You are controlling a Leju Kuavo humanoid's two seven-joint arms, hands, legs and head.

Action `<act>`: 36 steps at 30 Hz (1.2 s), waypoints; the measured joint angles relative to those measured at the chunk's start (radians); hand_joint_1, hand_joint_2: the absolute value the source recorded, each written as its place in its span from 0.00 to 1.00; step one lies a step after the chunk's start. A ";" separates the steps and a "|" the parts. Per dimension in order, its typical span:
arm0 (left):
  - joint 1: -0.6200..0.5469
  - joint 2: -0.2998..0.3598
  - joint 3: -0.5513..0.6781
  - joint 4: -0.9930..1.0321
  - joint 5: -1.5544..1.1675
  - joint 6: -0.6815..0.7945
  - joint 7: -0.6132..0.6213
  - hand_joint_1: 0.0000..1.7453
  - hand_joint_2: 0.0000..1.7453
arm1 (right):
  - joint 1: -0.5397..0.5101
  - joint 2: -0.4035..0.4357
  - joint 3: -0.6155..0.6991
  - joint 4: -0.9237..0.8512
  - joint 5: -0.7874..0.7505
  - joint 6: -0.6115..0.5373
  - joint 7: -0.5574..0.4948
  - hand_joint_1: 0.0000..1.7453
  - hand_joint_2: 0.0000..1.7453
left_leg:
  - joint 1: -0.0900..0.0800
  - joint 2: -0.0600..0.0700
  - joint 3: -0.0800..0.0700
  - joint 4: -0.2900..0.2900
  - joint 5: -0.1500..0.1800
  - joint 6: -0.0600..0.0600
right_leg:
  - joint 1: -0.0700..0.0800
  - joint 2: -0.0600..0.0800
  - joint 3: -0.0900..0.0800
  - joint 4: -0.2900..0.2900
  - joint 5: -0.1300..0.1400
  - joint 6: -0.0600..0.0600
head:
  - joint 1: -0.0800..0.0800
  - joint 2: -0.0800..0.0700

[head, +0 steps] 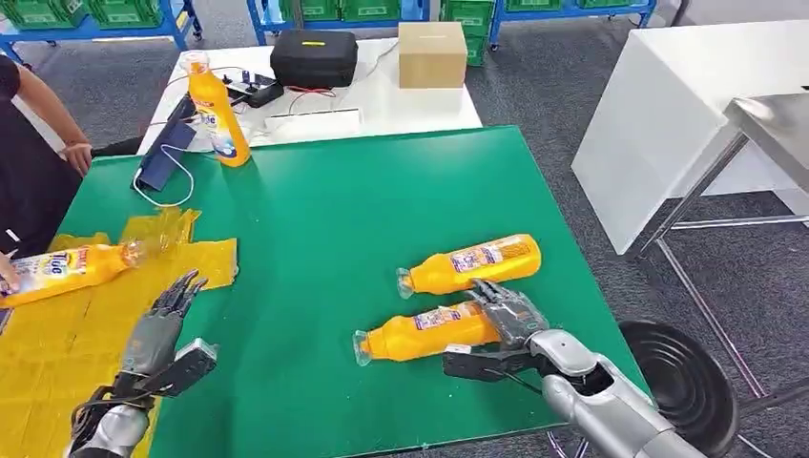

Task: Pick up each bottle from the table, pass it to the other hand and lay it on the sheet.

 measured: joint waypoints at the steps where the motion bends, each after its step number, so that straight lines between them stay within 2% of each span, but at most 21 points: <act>1: -0.011 0.000 -0.003 0.000 0.000 0.000 0.000 0.00 1.00 | -0.010 0.007 0.000 0.008 0.001 0.000 0.000 1.00 1.00 | 0.000 0.000 -0.002 0.000 0.000 0.000 | 0.000 0.001 -0.001 0.000 -0.001 0.001 | 0.000 0.000; 3: -0.027 0.001 -0.006 0.001 0.002 0.001 -0.002 0.00 1.00 | -0.017 0.014 0.002 0.019 0.002 -0.001 -0.003 1.00 1.00 | 0.000 0.000 -0.006 0.001 0.004 0.002 | 0.000 0.001 -0.005 0.000 0.003 0.003 | 0.000 0.000; 4: -0.031 0.002 -0.006 0.001 0.003 0.001 -0.002 0.00 1.00 | -0.021 0.015 0.004 0.020 0.002 -0.001 -0.004 1.00 1.00 | 0.001 0.000 -0.006 0.001 0.004 0.001 | 0.000 0.000 0.005 0.000 0.007 -0.001 | -0.001 0.000; 5: -0.034 0.002 -0.008 0.002 0.003 0.001 -0.002 0.00 1.00 | -0.022 0.016 0.005 0.023 0.002 -0.002 -0.005 1.00 1.00 | 0.001 0.000 -0.006 0.001 0.010 -0.004 | 0.001 0.001 0.003 0.000 0.011 0.000 | -0.001 0.000; 12: -0.035 0.002 -0.017 0.008 0.024 -0.003 -0.010 0.00 1.00 | -0.030 0.020 0.005 0.032 0.000 -0.003 -0.008 1.00 1.00 | 0.003 0.000 -0.005 0.001 0.007 -0.005 | 0.002 0.001 0.004 0.000 0.008 -0.001 | 0.000 0.000; 15: -0.033 -0.002 -0.024 0.007 0.076 -0.050 -0.026 0.00 1.00 | -0.029 0.022 0.005 0.039 -0.001 -0.002 -0.008 1.00 1.00 | 0.003 0.000 0.005 0.001 0.001 -0.005 | 0.002 0.001 0.005 0.000 0.002 -0.001 | -0.001 0.000; 18: -0.027 -0.023 -0.025 -0.021 0.248 -0.201 -0.071 0.00 1.00 | -0.023 0.023 0.000 0.042 -0.017 -0.007 -0.012 1.00 1.00 | 0.004 0.000 0.014 0.000 -0.003 -0.004 | 0.003 0.001 0.014 0.000 -0.003 0.000 | -0.001 0.000; 19: -0.022 -0.032 -0.024 -0.046 0.302 -0.257 -0.078 0.00 0.00 | -0.021 0.024 -0.006 0.040 -0.028 -0.009 -0.014 1.00 1.00 | 0.004 0.000 0.013 0.001 -0.004 -0.004 | 0.003 0.001 0.015 0.000 -0.003 0.000 | 0.000 0.000; 20: -0.017 -0.040 -0.024 -0.069 0.339 -0.292 -0.083 0.00 0.00 | -0.018 0.024 -0.012 0.038 -0.036 -0.011 -0.016 1.00 1.00 | 0.004 0.000 0.010 0.001 -0.002 -0.004 | 0.003 0.001 0.018 0.000 -0.001 0.000 | 0.000 0.000; 21: -0.014 -0.050 -0.022 -0.088 0.390 -0.335 -0.088 0.00 1.00 | -0.014 0.025 -0.018 0.035 -0.048 -0.019 -0.022 1.00 1.00 | 0.004 0.000 0.009 0.001 -0.002 -0.004 | 0.002 0.001 0.020 0.000 0.000 -0.001 | 0.000 0.000; 25: 0.060 -0.111 0.018 -0.213 0.717 -0.644 -0.095 0.00 1.00 | 0.072 0.036 -0.081 -0.045 -0.189 -0.094 -0.114 1.00 1.00 | 0.003 -0.003 0.007 0.001 -0.003 -0.003 | 0.001 -0.001 0.020 0.000 -0.002 0.003 | -0.001 0.000; 27: 0.126 -0.156 0.030 -0.288 0.849 -0.759 -0.095 0.00 1.00 | 0.160 0.036 -0.139 -0.149 -0.314 -0.093 -0.184 1.00 1.00 | 0.002 -0.011 0.004 0.002 -0.003 -0.003 | 0.001 -0.008 0.017 0.000 -0.004 0.003 | -0.001 0.000; 30: 0.216 -0.214 0.034 -0.374 0.971 -0.839 -0.097 0.00 1.00 | 0.306 0.041 -0.221 -0.303 -0.422 -0.089 -0.271 1.00 1.00 | 0.001 -0.025 -0.013 0.003 -0.002 -0.002 | 0.000 -0.020 0.005 0.000 -0.006 0.005 | -0.002 0.000; 32: 0.270 -0.250 0.025 -0.424 1.017 -0.848 -0.096 0.00 1.00 | 0.377 0.050 -0.274 -0.401 -0.448 -0.092 -0.314 1.00 1.00 | 0.000 -0.026 -0.021 0.003 -0.001 -0.001 | -0.001 -0.022 -0.002 0.000 -0.006 0.005 | -0.001 0.000; 36: 0.311 -0.286 0.008 -0.473 1.035 -0.846 -0.096 0.00 1.00 | 0.440 0.063 -0.310 -0.491 -0.451 -0.097 -0.331 1.00 1.00 | -0.002 -0.026 -0.025 0.002 -0.001 -0.001 | -0.003 -0.023 -0.005 0.000 -0.006 0.006 | -0.001 0.000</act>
